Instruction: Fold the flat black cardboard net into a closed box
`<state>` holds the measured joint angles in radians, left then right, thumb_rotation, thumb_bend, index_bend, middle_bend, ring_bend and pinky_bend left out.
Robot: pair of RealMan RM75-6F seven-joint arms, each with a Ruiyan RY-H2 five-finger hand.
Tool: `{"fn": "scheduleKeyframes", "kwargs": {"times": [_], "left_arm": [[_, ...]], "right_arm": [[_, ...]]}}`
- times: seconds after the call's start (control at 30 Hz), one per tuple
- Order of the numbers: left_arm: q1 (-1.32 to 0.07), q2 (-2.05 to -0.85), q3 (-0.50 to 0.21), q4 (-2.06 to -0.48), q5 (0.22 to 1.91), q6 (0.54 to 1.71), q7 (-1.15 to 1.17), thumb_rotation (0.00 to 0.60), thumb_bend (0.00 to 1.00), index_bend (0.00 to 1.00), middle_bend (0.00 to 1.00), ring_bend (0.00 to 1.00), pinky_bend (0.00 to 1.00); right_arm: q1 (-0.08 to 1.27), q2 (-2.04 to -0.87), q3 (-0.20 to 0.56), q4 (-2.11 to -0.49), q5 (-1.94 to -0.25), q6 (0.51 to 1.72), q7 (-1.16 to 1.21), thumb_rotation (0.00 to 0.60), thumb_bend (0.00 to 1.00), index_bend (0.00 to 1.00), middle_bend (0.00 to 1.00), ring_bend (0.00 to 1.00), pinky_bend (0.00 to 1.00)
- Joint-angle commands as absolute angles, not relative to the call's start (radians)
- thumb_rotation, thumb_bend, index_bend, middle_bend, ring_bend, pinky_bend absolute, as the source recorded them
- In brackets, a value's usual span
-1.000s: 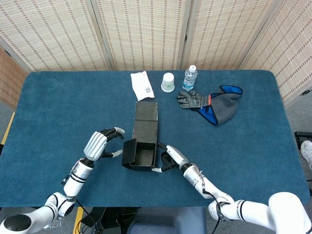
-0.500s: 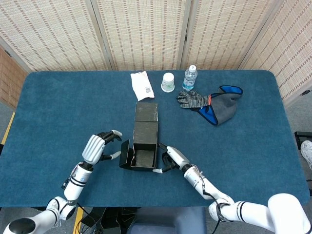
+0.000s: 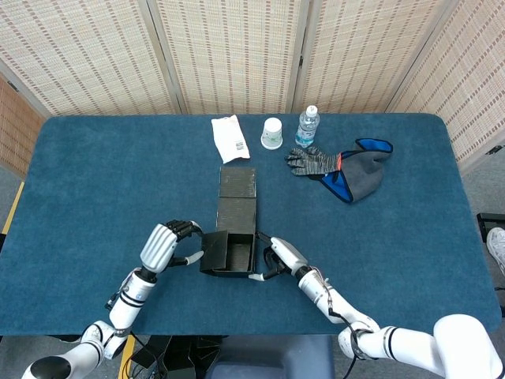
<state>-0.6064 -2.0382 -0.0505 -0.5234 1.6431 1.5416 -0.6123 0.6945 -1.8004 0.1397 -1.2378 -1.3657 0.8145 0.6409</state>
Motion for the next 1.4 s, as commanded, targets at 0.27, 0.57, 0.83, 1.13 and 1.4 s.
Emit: {"fn": "scheduleKeyframes", "kwargs": {"times": [0.27,0.57,0.83,1.13,1.4], "left_arm": [[-0.621,-2.073,-0.009,-0.446,1.683,1.578,-0.66,0.6,0.05,0.49,0.48,0.54,0.56],[-0.647,-2.063,0.027,-0.418,1.712,1.569,-0.684,0.6,0.05,0.54,0.48,0.57,0.56],[-0.67,-2.031,0.057,-0.426,1.734,1.545,-0.662,0.6,0.05,0.51,0.46,0.57,0.56],[-0.699,-1.936,0.109,-0.518,1.774,1.485,-0.569,0.6,0.12,0.44,0.37,0.55,0.56],[-0.732,-1.858,0.136,-0.626,1.8,1.432,-0.506,0.6,0.32,0.39,0.32,0.52,0.56]], "right_arm": [[0.692,-1.808,0.13,-1.224,-1.375,0.818,0.609,0.6,0.36,0.28,0.33,0.75,1.0],[0.685,-1.808,0.132,-1.224,-1.372,0.823,0.605,0.6,0.36,0.28,0.33,0.75,1.0],[0.685,-1.81,0.132,-1.22,-1.371,0.816,0.603,0.6,0.36,0.28,0.33,0.75,1.0],[0.688,-1.813,0.133,-1.214,-1.373,0.808,0.607,0.6,0.36,0.28,0.33,0.75,1.0],[0.688,-1.815,0.134,-1.205,-1.371,0.804,0.605,0.6,0.36,0.28,0.33,0.75,1.0]]}}
